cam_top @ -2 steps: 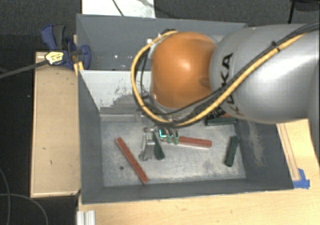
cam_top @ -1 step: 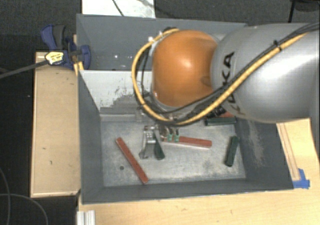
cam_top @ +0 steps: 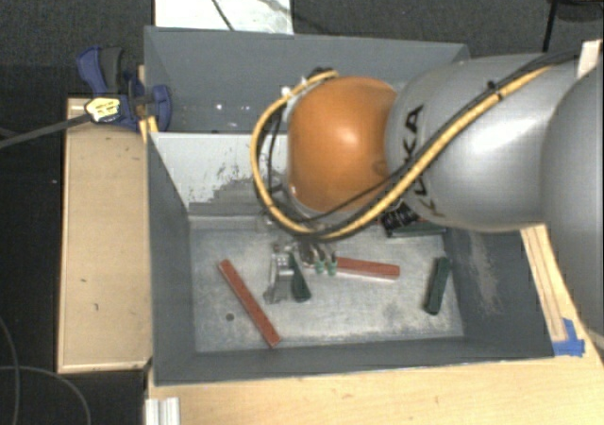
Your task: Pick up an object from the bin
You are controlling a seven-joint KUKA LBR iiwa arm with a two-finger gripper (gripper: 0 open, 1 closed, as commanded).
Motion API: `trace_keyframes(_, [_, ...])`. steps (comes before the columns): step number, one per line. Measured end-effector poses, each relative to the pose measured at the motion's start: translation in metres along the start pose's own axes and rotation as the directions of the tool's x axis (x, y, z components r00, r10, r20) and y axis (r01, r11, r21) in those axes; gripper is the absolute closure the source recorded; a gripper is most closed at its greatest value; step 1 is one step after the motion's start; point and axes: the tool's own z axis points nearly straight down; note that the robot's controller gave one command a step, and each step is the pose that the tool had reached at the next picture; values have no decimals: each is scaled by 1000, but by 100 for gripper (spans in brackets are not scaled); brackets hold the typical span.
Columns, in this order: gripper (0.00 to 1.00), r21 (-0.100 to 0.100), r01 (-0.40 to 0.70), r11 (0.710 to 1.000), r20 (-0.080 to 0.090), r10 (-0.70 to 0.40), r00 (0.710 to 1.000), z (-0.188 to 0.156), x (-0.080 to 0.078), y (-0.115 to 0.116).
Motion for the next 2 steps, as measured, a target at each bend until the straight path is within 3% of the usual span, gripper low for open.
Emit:
trace_keyframes(1, [0,2,66,998,-4,-66,998,69,-17,-6])
trace_keyframes(2, [0,1,67,998,-5,-67,998,113,-48,-41])
